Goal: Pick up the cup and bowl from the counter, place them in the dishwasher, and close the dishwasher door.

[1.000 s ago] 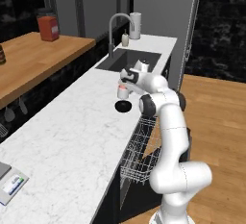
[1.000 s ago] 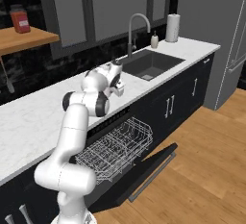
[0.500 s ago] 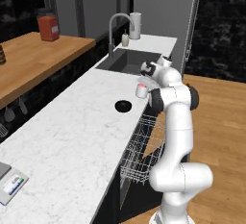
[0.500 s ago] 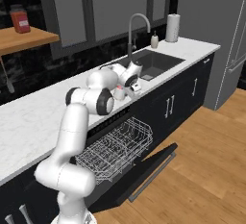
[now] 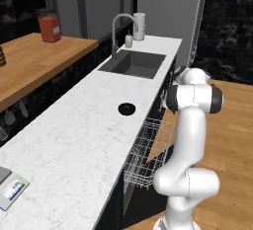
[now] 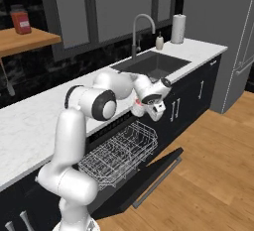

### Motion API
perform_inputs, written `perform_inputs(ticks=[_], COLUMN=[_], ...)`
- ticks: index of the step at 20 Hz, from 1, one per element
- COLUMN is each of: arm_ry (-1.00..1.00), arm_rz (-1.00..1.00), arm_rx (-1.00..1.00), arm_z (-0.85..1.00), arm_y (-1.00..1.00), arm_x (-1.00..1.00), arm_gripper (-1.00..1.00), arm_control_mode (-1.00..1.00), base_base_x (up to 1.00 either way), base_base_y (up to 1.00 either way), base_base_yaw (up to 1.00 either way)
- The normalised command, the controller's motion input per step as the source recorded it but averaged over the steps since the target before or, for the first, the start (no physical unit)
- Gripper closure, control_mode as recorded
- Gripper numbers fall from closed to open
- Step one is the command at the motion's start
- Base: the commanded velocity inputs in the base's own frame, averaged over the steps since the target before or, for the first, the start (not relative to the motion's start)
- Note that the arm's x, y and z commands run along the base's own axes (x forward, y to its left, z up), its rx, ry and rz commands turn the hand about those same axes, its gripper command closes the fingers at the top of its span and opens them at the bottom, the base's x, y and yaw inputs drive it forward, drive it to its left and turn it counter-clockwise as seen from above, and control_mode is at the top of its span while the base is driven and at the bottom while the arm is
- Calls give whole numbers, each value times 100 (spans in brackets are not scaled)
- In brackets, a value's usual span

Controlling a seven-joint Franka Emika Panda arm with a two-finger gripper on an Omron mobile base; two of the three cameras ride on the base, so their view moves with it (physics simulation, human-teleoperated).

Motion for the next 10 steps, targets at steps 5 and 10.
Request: perform_inputs(ticks=[5, 10], arm_ry=[1, 1], arm_rz=[0, -1], arm_rx=[12, 17], arm_z=[-55, -82], arm_y=[-41, 1], arm_x=[-69, 5], arm_gripper=[100, 100], arm_control_mode=[-100, -100], base_base_x=[0, 0], base_base_y=[0, 0], base_base_yaw=[0, 0])
